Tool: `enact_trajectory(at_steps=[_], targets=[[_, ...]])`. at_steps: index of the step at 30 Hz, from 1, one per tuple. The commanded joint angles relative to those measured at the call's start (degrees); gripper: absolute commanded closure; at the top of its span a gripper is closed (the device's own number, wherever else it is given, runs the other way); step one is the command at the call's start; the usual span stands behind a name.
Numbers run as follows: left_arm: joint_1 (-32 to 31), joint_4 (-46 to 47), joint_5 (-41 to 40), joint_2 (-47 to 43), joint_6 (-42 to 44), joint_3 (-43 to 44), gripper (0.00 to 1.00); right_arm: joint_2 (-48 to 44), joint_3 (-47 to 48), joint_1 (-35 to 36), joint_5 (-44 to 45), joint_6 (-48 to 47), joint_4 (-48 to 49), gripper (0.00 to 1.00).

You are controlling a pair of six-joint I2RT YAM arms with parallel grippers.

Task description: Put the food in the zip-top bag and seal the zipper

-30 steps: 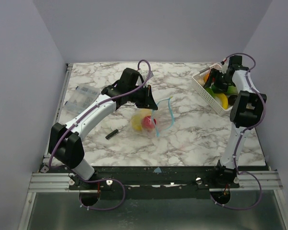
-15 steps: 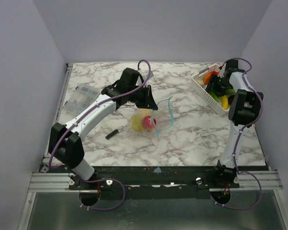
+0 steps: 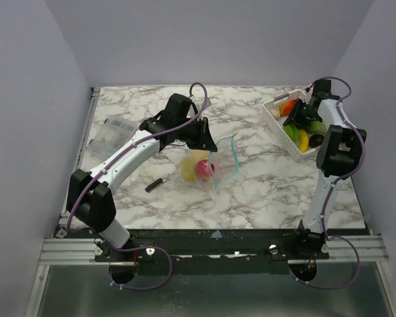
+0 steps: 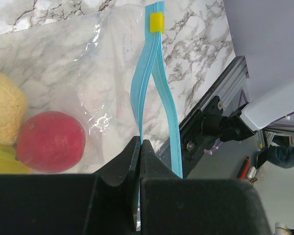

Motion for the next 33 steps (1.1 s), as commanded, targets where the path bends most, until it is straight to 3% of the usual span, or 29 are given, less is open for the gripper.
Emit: enact_trajectory(at_steps=[1, 10, 18, 22, 33], targets=[[0.11, 1.32, 1.63, -1.16, -0.2, -0.36, 1.0, -6.0, -0.35, -0.05, 1.26, 2.09, 2.03, 0.83], [0.1, 2.0, 2.2, -2.47, -0.7, -1.87, 1.0, -11.44, -2.55, -0.03, 2.44, 4.54, 4.13, 0.97], [0.11, 4.02, 3.31, -3.24, -3.04, -3.16, 1.0, -23.0, -13.38, 0.47, -8.57, 11.52, 12.58, 1.0], [0.39, 4.89, 2.01, -3.95, -4.68, -3.83, 1.0, -29.6, -20.83, 5.0, -14.59, 14.63, 17.65, 1.0], [1.37, 8.27, -1.9, -6.55, -7.93, -6.88, 1.0, -48.27, -39.0, 19.39, -20.73, 23.65, 30.9, 1.0]])
